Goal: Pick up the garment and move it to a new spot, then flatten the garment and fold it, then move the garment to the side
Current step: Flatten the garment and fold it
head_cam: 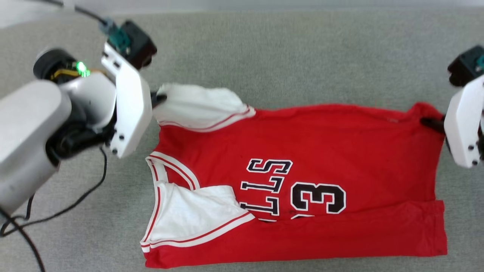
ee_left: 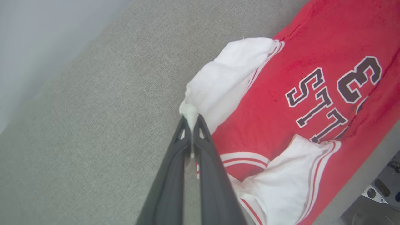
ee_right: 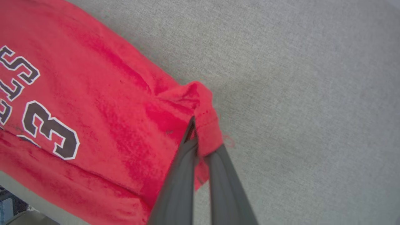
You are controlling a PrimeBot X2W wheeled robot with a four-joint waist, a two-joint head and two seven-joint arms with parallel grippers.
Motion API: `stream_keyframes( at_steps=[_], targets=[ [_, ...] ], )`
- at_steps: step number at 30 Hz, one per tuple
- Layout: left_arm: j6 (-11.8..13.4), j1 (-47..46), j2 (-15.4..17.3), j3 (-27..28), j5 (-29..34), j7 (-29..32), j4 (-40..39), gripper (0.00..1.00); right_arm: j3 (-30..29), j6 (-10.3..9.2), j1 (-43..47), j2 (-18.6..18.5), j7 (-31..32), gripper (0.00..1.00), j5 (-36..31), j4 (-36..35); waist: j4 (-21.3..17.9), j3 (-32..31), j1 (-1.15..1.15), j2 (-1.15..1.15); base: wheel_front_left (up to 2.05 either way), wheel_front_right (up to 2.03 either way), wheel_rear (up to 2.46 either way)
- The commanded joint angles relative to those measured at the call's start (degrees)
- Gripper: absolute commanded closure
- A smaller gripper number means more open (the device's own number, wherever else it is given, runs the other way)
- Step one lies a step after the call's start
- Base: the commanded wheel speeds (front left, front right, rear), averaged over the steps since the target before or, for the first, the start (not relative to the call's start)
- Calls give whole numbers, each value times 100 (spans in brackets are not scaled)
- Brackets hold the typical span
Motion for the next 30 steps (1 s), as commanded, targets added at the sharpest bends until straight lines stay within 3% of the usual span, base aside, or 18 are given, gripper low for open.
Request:
stream_keyframes(
  at_steps=[1,16,23,30],
  targets=[
    [50,151,83,-30,-38,-39,-105,100,29,-3,149,-54,-110,100,39,-47,-7,-198,0,0,0,0,0],
    [608,1876,734,-384,-312,-304,-1123,100,336,-2,1491,-300,-1034,100,348,-250,-11,-798,0,0,0,0,0],
    [642,2527,666,-467,-361,-350,-1084,100,467,-2,1935,-384,-1184,100,385,-172,14,-840,0,0,0,0,0],
    [588,3112,524,-495,-395,-389,-770,100,644,-3,2243,-215,-1292,100,340,42,-4,-797,0,0,0,0,0]
  ],
)
